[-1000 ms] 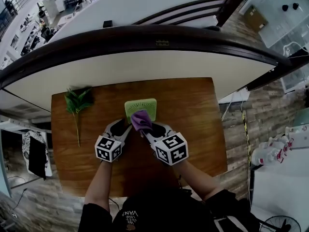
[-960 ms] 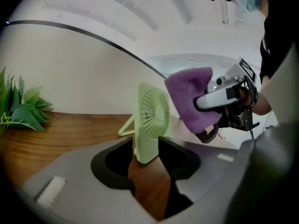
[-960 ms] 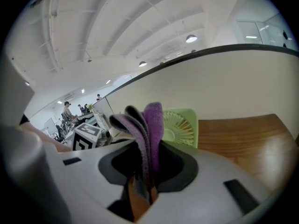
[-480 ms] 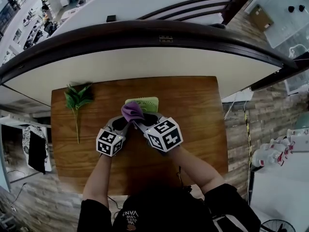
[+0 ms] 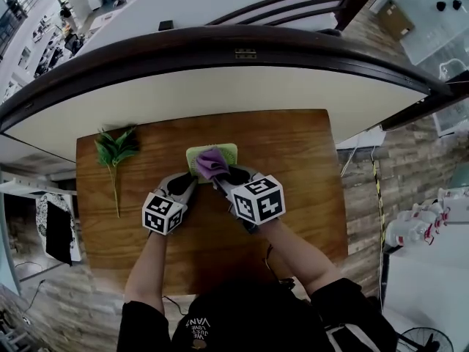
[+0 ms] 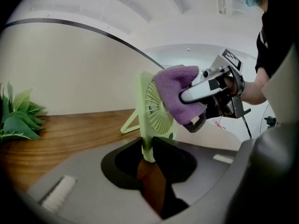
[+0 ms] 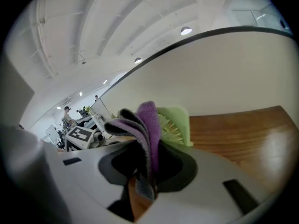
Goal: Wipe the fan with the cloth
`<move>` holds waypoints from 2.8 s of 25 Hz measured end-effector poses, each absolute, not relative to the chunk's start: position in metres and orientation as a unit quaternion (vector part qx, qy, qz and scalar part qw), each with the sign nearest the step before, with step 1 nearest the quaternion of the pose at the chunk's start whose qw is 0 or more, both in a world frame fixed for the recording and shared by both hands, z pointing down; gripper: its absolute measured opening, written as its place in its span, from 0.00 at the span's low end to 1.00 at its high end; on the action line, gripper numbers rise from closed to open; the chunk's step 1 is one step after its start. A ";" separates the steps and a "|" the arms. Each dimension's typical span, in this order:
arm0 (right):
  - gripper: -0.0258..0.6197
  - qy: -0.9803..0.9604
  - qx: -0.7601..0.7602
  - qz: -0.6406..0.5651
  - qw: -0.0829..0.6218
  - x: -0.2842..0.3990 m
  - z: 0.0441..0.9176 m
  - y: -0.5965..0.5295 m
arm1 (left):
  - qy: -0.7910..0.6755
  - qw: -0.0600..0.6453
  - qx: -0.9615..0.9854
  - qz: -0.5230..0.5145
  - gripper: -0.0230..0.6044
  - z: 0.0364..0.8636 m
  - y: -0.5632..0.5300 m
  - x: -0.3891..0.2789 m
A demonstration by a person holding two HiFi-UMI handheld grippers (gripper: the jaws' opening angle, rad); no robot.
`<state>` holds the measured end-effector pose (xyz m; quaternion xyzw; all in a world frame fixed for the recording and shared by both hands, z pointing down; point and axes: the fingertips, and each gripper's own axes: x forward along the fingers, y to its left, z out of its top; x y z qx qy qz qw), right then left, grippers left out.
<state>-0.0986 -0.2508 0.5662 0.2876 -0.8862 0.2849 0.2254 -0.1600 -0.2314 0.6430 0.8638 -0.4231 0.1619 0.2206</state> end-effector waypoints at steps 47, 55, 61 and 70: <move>0.21 -0.877 0.294 0.251 0.285 -0.101 0.609 -0.226 | -0.500 0.195 0.840 0.083 0.05 0.586 -0.168 -0.180; 0.21 -0.851 0.353 0.267 0.283 -0.041 0.615 -0.234 | -0.488 0.194 0.848 0.070 0.05 0.580 -0.174 -0.166; 0.21 -0.832 0.386 0.274 0.288 -0.010 0.620 -0.239 | -0.485 0.198 0.849 0.067 0.05 0.581 -0.173 -0.160; 0.21 -0.846 0.363 0.286 0.268 -0.033 0.612 -0.216 | -0.495 0.202 0.843 0.057 0.05 0.581 -0.164 -0.168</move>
